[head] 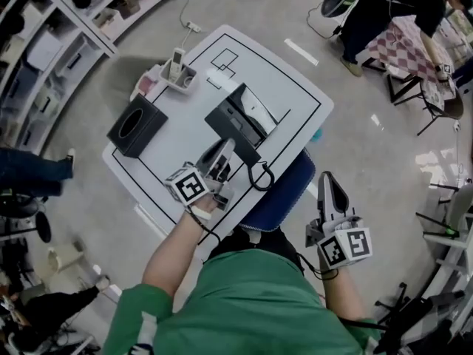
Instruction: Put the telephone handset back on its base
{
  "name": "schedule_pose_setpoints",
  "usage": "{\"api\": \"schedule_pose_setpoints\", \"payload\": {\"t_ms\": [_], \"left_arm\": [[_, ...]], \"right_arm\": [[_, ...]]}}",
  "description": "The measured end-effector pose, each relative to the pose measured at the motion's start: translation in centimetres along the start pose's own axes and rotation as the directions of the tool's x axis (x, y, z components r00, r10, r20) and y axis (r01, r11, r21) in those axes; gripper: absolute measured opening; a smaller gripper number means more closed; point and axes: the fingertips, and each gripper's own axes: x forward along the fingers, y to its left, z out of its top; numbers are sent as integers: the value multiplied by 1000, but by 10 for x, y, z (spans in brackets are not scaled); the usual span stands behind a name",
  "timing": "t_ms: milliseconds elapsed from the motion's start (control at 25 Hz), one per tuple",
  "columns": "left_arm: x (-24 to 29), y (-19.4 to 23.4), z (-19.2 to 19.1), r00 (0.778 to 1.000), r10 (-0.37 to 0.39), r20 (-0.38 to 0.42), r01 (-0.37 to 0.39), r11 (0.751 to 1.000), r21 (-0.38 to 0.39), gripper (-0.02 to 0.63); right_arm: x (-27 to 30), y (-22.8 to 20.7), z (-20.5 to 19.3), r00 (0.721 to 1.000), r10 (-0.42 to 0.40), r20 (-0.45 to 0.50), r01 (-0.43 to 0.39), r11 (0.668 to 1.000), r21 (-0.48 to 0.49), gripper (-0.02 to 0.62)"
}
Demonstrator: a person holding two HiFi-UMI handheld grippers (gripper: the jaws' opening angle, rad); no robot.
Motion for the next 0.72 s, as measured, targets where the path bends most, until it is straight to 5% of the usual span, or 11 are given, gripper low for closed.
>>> {"api": "schedule_pose_setpoints", "payload": {"t_ms": [320,720], "left_arm": [[34,19,-8,1000,26,5,-26,999,-33,80],[57,57,-20,999,31,-19,-31,999,-10,80]], "right_arm": [[28,-25,10,998,63,-23,-63,998,14,15],[36,-50,-6,995,46,-86,-44,999,28,15]]}}
